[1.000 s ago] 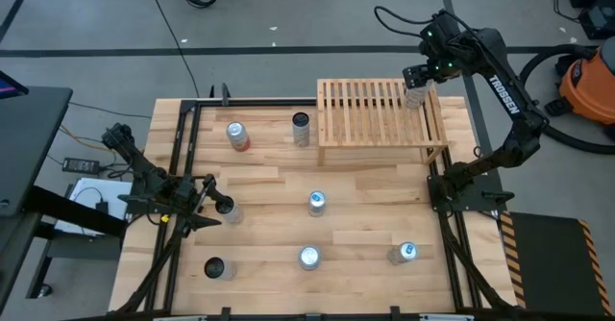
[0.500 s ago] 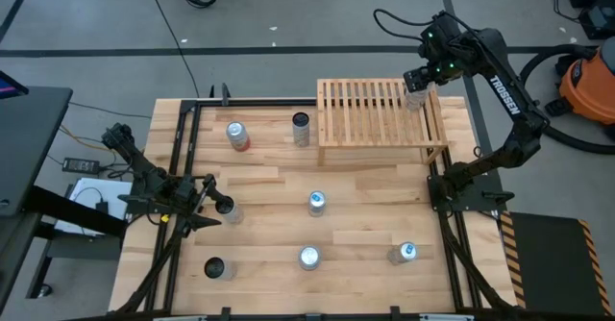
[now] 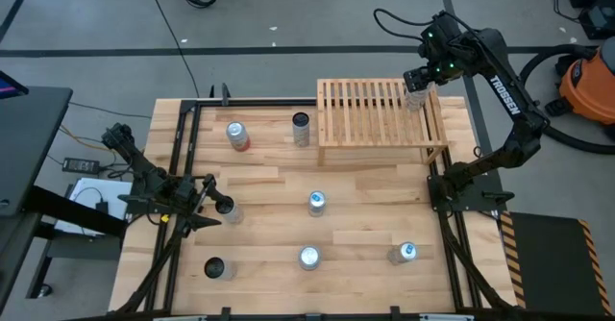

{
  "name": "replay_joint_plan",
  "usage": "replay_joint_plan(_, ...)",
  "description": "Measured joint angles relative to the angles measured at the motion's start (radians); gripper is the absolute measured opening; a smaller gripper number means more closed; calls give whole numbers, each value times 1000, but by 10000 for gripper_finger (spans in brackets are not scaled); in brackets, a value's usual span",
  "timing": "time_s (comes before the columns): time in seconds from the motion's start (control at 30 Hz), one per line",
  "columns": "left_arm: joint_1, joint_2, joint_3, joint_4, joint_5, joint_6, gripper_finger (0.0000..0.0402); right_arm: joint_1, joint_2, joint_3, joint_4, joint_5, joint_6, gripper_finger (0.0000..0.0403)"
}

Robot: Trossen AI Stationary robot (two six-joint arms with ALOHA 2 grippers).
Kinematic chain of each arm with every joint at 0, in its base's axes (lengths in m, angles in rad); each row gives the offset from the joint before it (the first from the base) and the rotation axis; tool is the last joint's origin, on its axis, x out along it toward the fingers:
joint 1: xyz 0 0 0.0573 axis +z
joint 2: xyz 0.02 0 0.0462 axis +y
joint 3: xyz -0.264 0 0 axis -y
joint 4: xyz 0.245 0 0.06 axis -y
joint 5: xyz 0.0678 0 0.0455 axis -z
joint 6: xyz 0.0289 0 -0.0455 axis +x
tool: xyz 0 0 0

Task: Place canned beverage on shelf
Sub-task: Put the bottom white-yellow soda can on the shelf

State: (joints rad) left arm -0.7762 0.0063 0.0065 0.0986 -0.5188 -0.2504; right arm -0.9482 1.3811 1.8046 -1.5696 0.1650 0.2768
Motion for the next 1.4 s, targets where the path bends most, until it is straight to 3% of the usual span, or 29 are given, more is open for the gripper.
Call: replay_joint_plan(1.4, 0, 0, 0, 0, 0, 2, 316, -1, -1, 0, 4, -34, -94, 303)
